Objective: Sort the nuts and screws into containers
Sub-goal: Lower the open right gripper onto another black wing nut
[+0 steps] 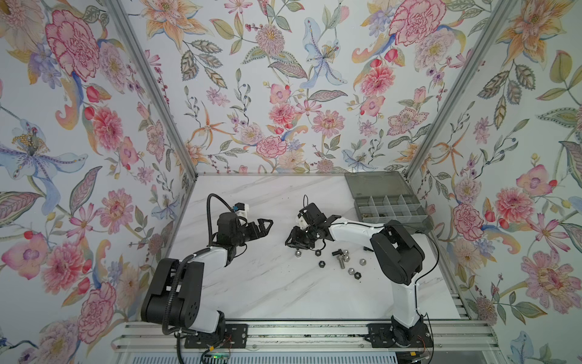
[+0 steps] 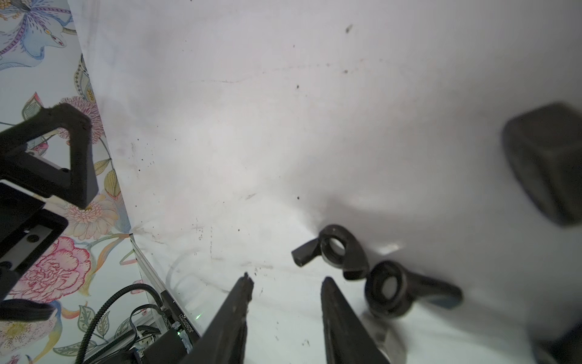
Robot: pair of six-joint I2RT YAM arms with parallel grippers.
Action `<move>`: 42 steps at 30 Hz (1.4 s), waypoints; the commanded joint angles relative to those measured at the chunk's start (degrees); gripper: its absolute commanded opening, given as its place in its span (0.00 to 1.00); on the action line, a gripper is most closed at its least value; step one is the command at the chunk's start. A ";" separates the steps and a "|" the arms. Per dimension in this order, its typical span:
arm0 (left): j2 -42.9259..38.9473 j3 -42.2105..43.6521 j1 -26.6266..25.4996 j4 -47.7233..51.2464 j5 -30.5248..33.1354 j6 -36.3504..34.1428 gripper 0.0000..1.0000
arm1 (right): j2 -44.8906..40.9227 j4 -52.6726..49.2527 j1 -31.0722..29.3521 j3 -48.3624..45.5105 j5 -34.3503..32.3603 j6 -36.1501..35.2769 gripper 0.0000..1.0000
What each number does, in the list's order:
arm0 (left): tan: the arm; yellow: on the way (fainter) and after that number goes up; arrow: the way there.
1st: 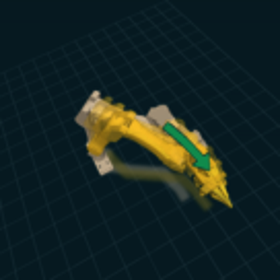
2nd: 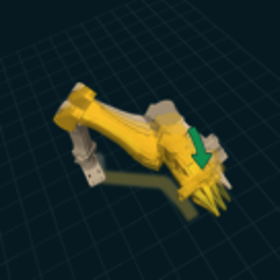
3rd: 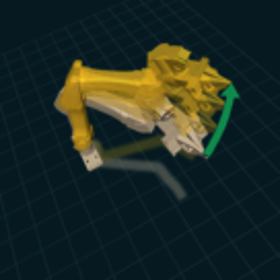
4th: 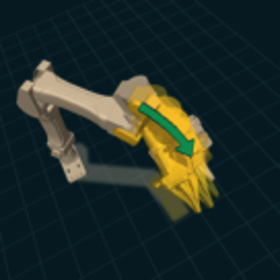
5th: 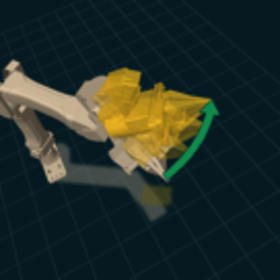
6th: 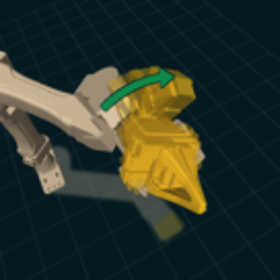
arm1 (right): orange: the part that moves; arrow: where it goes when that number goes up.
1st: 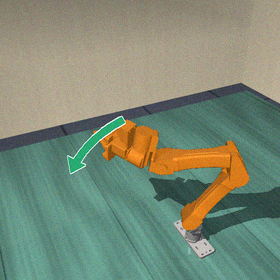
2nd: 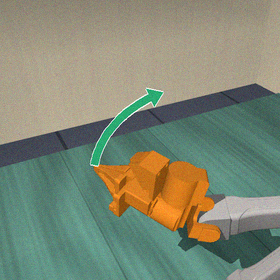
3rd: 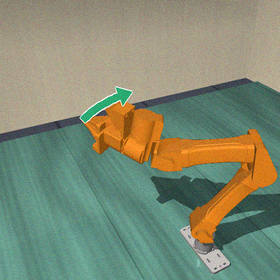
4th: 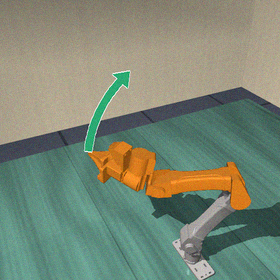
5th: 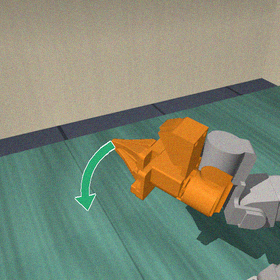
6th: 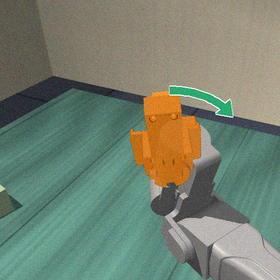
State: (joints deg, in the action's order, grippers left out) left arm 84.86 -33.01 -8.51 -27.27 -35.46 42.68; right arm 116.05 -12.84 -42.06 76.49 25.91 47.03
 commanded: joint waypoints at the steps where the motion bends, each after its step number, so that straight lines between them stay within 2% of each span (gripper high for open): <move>1: -0.48 0.77 0.64 -1.07 -0.65 -0.91 0.99 | 1.72 -1.99 0.34 0.64 -1.71 -0.23 0.41; 31: -0.40 1.57 0.99 -1.97 -0.88 -0.70 0.99 | 5.86 -5.06 1.74 5.10 -3.09 -2.86 0.42; 42: -0.13 1.64 1.23 -2.29 -1.09 -0.59 0.99 | 7.17 -8.03 1.30 7.58 -5.23 -4.46 0.34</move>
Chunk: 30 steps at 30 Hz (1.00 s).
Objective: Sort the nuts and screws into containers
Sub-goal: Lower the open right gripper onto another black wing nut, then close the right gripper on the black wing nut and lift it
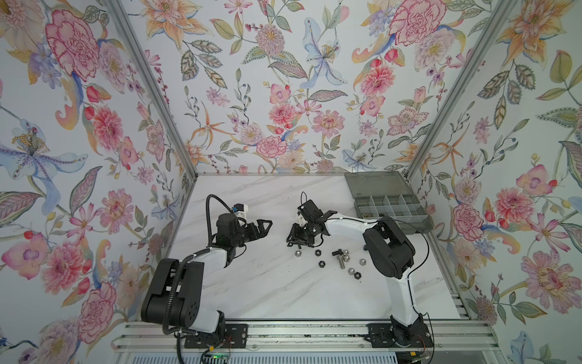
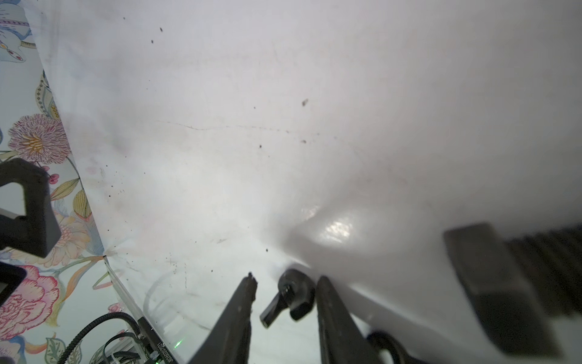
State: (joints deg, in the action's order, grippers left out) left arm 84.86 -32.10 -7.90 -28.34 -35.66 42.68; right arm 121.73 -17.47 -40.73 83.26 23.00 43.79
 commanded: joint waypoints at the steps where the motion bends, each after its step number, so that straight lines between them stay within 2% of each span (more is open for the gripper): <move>1: -0.05 0.87 0.62 -1.33 -0.88 -0.53 1.00 | 1.53 -3.59 -0.06 0.85 -2.50 -1.46 0.32; 22: 1.53 0.64 0.86 -2.72 -1.69 -0.22 0.99 | 4.65 -10.87 -1.18 6.81 -6.18 -5.20 0.25; 30: 1.54 0.99 0.87 -3.25 -1.99 -0.19 0.99 | 5.74 -14.85 -3.20 8.58 -11.57 -5.85 0.27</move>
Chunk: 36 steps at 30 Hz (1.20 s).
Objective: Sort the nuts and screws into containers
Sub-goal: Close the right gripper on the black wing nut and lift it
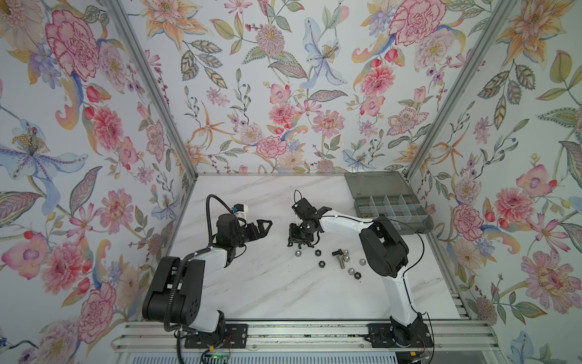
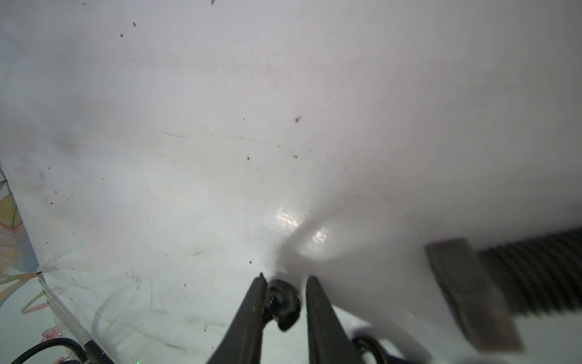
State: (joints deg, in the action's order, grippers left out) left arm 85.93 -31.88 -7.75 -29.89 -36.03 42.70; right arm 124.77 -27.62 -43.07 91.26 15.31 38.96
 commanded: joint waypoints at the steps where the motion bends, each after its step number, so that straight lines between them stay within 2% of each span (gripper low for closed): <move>1: 0.46 0.85 0.74 -1.66 -1.59 -0.29 0.99 | 2.80 -4.74 -0.93 0.58 -4.05 -0.91 0.26; 26: -0.06 2.35 1.87 -2.63 -2.16 -0.41 0.99 | 4.28 -7.04 -2.32 2.60 -7.13 -1.16 0.10; 36: -0.27 2.44 1.99 -2.63 -2.12 -0.24 0.99 | 3.54 -7.01 -2.28 2.98 -7.55 -3.62 0.00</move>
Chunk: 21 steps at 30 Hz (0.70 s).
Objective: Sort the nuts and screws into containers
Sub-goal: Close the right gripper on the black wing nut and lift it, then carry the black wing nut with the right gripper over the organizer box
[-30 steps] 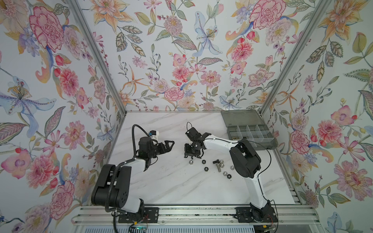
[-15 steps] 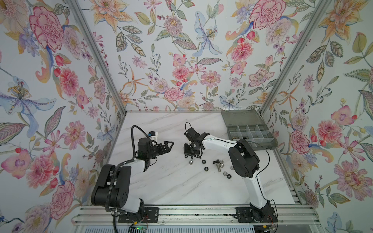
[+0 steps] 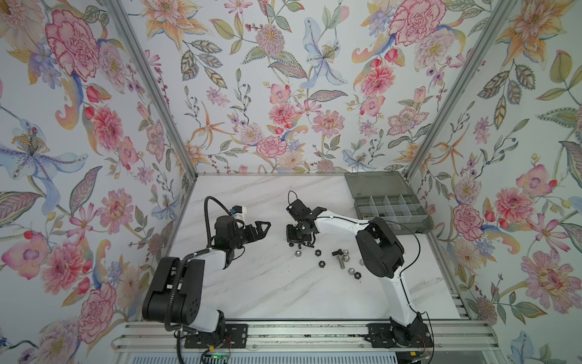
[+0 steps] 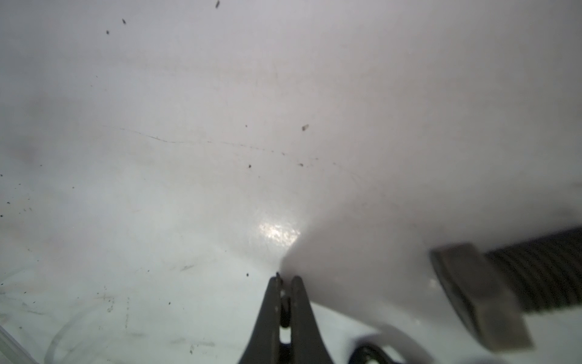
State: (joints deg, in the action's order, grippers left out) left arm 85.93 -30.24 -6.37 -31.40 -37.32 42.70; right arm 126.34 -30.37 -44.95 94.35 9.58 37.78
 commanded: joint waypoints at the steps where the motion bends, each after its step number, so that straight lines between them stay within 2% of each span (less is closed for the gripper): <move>1: -0.33 0.80 0.57 -1.12 -0.74 -0.15 1.00 | 1.80 -4.14 -0.54 0.15 -1.97 -3.41 0.00; 6: -0.33 0.88 0.62 -0.98 -0.56 -0.05 0.99 | -0.88 -4.11 -0.79 1.92 -2.33 -8.64 0.00; 13: -0.64 0.73 0.58 -1.21 -0.20 0.33 0.99 | -4.69 -4.13 0.43 2.56 2.02 -13.21 0.00; 18: -0.76 0.39 0.57 -1.15 -0.21 0.79 1.00 | -10.07 -4.06 3.34 0.01 3.87 -15.12 0.00; 21: -1.26 0.27 0.49 -1.23 -0.38 1.20 0.99 | -14.35 -3.93 7.38 -2.86 4.60 -16.27 0.00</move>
State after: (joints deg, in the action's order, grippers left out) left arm 85.93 -30.24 -6.37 -31.40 -37.30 42.98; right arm 117.30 -33.45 -41.19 93.56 13.08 24.05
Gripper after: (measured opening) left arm 0.995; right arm 0.064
